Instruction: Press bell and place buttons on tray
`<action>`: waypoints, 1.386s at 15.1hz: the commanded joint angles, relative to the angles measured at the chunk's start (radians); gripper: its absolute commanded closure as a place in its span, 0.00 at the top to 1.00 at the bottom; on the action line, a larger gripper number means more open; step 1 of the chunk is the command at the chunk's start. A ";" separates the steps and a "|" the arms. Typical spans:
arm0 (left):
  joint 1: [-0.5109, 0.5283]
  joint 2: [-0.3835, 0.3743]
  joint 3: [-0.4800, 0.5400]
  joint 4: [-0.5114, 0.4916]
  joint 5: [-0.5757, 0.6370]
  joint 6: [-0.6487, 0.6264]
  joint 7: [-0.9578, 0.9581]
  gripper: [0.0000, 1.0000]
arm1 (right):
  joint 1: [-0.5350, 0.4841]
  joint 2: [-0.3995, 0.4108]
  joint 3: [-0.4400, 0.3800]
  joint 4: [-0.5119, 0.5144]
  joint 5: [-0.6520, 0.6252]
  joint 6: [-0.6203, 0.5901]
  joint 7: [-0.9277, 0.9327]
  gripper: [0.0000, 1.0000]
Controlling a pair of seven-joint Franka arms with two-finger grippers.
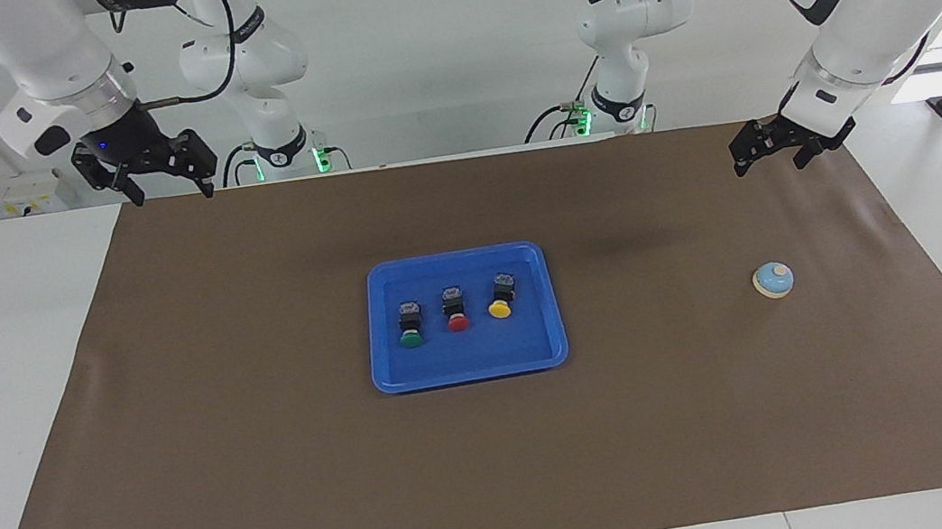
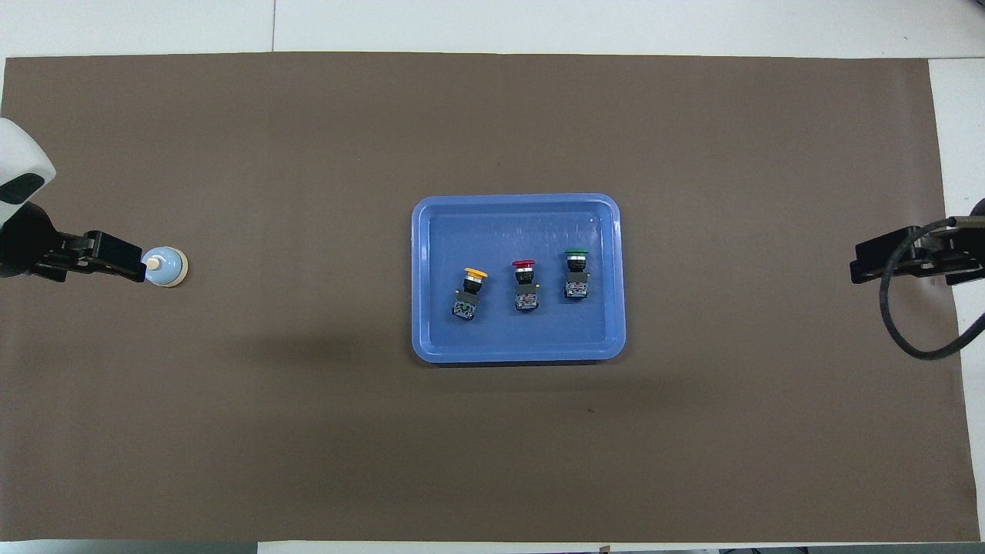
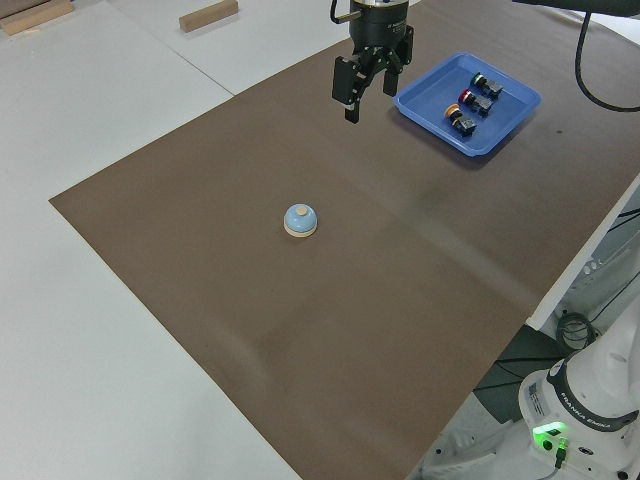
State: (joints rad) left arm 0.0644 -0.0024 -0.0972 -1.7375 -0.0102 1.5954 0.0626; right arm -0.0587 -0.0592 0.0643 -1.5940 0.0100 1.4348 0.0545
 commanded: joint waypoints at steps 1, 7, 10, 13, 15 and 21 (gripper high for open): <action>-0.035 0.010 0.024 0.016 0.013 -0.008 -0.012 1.00 | -0.012 -0.007 0.006 -0.006 -0.013 -0.011 -0.019 1.00; -0.034 0.009 0.022 0.062 0.015 -0.037 -0.010 1.00 | -0.012 -0.007 0.006 -0.004 -0.013 -0.011 -0.021 1.00; -0.032 0.002 0.022 0.059 0.015 -0.035 -0.007 1.00 | -0.012 -0.007 0.006 -0.004 -0.013 -0.011 -0.019 1.00; -0.032 -0.002 0.022 0.052 0.015 -0.035 -0.009 1.00 | -0.012 -0.007 0.006 -0.004 -0.013 -0.011 -0.021 1.00; -0.031 -0.004 0.022 0.052 0.015 -0.035 -0.007 1.00 | -0.012 -0.007 0.006 -0.006 -0.013 -0.011 -0.019 1.00; -0.026 -0.004 0.022 0.052 0.015 -0.026 -0.009 1.00 | -0.012 -0.007 0.006 -0.006 -0.013 -0.011 -0.019 1.00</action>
State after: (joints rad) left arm 0.0513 0.0006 -0.0871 -1.6941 -0.0099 1.5831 0.0619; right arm -0.0587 -0.0592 0.0643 -1.5940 0.0100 1.4348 0.0545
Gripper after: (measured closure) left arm 0.000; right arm 0.000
